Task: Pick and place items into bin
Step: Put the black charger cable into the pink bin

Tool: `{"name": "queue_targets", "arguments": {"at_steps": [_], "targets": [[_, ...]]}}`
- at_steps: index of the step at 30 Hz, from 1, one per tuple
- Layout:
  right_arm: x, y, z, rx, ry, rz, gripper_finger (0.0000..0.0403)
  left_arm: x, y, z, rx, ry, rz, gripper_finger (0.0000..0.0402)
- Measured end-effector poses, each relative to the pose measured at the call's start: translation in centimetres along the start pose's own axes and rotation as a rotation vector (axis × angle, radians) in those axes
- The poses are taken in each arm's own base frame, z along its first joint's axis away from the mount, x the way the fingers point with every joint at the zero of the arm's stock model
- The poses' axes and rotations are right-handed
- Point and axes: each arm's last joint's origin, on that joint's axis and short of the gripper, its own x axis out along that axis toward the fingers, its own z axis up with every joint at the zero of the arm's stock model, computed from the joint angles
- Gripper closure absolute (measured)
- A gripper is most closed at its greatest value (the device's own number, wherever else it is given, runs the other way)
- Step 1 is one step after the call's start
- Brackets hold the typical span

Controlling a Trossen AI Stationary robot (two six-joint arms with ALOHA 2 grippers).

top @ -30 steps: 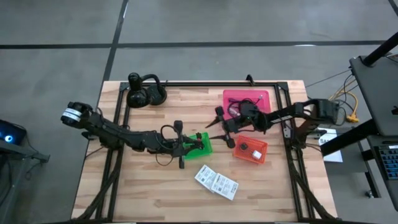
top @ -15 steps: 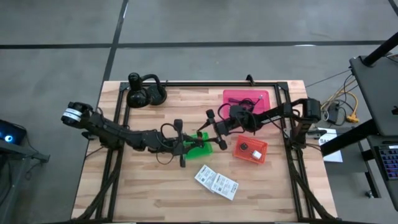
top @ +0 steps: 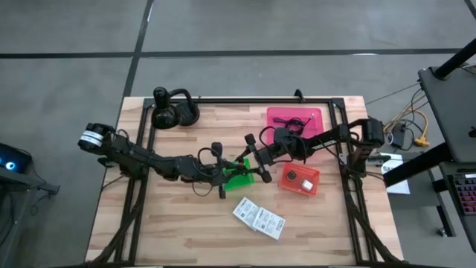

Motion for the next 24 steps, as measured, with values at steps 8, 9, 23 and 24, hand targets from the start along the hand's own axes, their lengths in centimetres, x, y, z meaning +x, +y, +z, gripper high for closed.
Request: {"name": "queue_targets", "arguments": {"at_steps": [8,9,23,24], "targets": [[0.00,0.01,-0.02,0.011,0.005,0.001,0.0191,0.20,0.28,0.61,-0.008,-0.023,0.011,0.0382],[0.00,0.00,-0.01,0.019,0.004,-0.002,0.0195,0.22,0.30,0.65,-0.009,-0.024,0.012,0.0382],[0.07,-0.07,0.05,0.011,0.004,-0.002,0.0342,0.27,0.37,0.91,-0.014,-0.036,0.008,0.0369],[0.07,-0.07,0.04,0.013,0.005,-0.001,0.0356,0.27,0.36,0.90,-0.014,-0.036,0.008,0.0370]]}}
